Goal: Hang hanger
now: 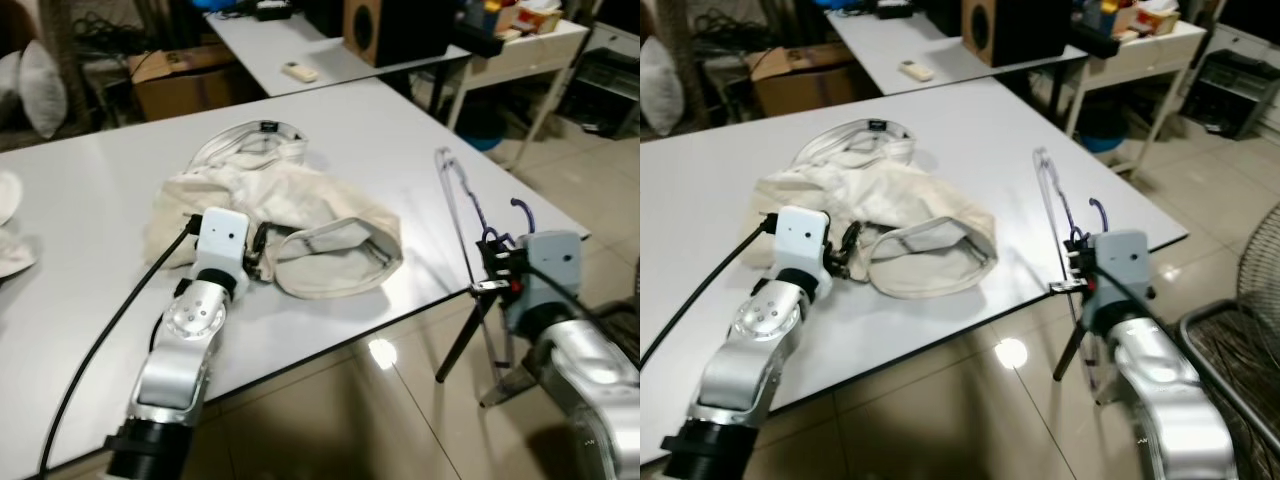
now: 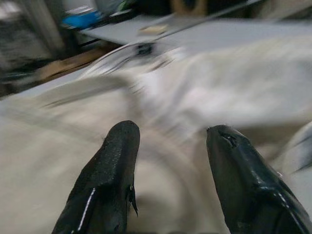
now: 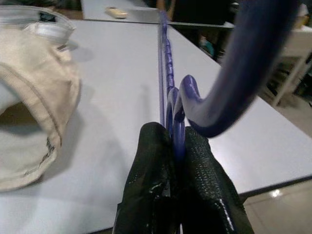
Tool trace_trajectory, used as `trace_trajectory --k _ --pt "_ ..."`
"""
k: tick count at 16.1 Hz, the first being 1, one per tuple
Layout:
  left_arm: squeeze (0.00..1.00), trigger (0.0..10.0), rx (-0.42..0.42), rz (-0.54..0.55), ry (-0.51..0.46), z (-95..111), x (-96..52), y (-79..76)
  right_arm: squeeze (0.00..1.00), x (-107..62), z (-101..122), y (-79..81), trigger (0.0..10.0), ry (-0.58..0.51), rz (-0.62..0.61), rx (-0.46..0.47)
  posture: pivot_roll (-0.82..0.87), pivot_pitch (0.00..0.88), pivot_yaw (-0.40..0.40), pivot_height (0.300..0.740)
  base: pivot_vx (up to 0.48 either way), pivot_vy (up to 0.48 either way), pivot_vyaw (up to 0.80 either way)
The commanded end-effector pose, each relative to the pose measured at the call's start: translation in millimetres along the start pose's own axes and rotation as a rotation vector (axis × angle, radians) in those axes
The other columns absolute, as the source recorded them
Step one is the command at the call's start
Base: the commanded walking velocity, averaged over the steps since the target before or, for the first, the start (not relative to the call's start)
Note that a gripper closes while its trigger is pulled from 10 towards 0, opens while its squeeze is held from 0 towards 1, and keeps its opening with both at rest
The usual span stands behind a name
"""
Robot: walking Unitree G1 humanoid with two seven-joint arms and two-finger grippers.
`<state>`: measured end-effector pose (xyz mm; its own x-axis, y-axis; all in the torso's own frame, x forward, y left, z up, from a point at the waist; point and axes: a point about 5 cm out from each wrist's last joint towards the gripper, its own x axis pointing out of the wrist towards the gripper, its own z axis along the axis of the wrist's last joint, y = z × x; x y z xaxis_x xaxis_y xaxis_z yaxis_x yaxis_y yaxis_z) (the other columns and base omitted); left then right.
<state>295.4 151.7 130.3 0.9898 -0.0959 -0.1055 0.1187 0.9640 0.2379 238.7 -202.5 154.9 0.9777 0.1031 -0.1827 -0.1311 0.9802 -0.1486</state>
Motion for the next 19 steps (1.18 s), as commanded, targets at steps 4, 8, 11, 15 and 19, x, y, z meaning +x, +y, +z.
trace_trajectory --k 4,8,11,15,19 --pt "0.0 10.0 0.125 0.062 0.124 -9.4 -2.2 29.2 0.0 1.0 1.8 -15.0 10.0 0.056 0.204 -0.054 -0.02 0.0 -0.003 0.74 0.0 0.0 0.0" --pt "0.0 10.0 0.09 -0.077 0.259 -27.3 13.4 14.8 0.0 0.9 -4.2 -11.2 10.0 0.136 0.367 -0.128 -0.03 0.0 0.023 0.74 0.0 0.0 0.0" --pt "0.0 10.0 0.108 -0.22 0.364 -40.6 44.1 -10.2 0.0 -0.1 -4.1 13.8 10.0 0.16 0.518 -0.087 -0.06 0.0 0.049 0.74 0.0 0.0 0.0" --pt "0.0 10.0 0.169 -0.216 0.356 -28.0 71.1 -17.2 0.0 -6.7 9.0 61.9 10.0 0.071 0.748 -0.045 -0.09 0.0 0.072 0.74 0.0 0.0 0.0" --pt "0.0 10.0 0.377 0.052 0.253 -2.8 81.1 64.3 0.0 -20.1 23.5 110.7 10.0 -0.029 0.981 0.057 -0.07 0.0 0.085 0.74 0.0 0.0 0.0"
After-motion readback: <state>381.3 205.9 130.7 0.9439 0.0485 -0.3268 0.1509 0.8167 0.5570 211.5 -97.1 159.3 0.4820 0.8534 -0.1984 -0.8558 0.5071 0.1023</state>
